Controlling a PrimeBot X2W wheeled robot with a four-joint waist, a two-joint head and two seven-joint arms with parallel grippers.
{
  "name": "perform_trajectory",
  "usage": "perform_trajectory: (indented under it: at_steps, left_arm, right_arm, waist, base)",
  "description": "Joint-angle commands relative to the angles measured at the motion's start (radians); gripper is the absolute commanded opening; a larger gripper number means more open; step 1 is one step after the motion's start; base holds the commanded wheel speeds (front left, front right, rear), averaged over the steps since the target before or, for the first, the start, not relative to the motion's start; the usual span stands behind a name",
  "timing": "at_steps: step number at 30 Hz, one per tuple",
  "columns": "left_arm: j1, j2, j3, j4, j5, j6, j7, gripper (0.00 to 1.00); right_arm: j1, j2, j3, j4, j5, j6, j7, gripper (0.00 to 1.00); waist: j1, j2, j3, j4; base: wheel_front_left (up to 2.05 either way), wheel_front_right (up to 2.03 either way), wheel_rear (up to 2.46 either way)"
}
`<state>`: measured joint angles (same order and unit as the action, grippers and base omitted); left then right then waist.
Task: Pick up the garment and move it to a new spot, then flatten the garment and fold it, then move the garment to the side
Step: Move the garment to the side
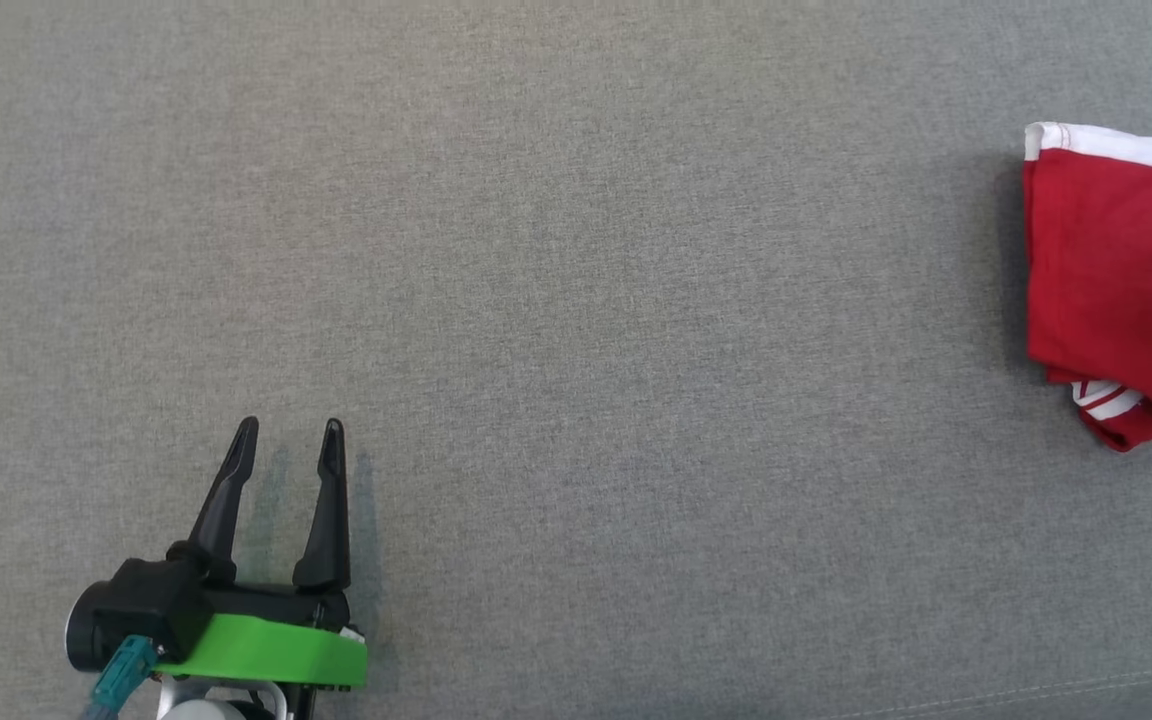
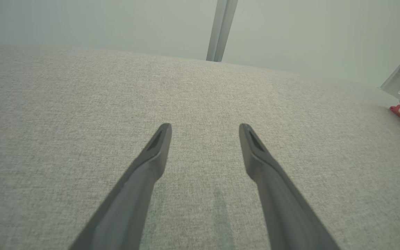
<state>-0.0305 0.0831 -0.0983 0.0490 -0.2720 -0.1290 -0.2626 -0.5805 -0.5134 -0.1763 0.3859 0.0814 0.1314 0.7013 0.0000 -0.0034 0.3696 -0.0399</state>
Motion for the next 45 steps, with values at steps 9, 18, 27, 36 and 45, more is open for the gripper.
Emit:
perform_trajectory:
  at_steps: [9, 18, 27, 36, 45]
  left_arm:
    - [0.055, -0.017, 0.031, 0.021, -0.012, -0.003, -0.002, 1.0]
    - [0.109, -0.029, 0.064, 0.072, -0.001, -0.003, -0.002, 1.0]
    - [0.119, -0.031, 0.052, 0.139, 0.016, -0.003, -0.002, 1.0]
    - [0.107, -0.031, 0.021, 0.195, 0.013, -0.003, -0.002, 1.0]
    - [0.103, -0.029, 0.016, 0.203, 0.002, -0.003, -0.002, 1.0]
  right_arm:
    - [0.027, 0.036, 0.046, -0.201, 0.067, -0.001, -0.21, 1.0]
    - [0.203, 0.149, 0.108, -0.394, 0.234, -0.002, -0.453, 1.0]
    - [0.443, 0.264, 0.113, -0.335, 0.167, -0.001, -0.789, 1.0]
    - [0.56, 0.395, 0.054, -0.136, 0.028, -0.001, -0.963, 1.0]
    - [0.617, 0.454, -0.003, -0.189, -0.117, -0.001, -0.966, 1.0]
  waist:
    - [0.0, 0.0034, -0.123, -0.017]
    - [0.0, 0.0034, -0.257, 0.038]
    - [0.0, 0.0034, -0.328, 0.11]
    - [0.0, 0.0034, -0.37, 0.131]
    - [0.0, 0.0034, -0.385, 0.111]
  base:
    - [0.0, 0.0, 0.0]
    - [0.0, 0.0, 0.0]
    - [0.0, 0.0, 0.0]
    - [0.0, 0.0, 0.0]
    - [0.0, 0.0, 0.0]
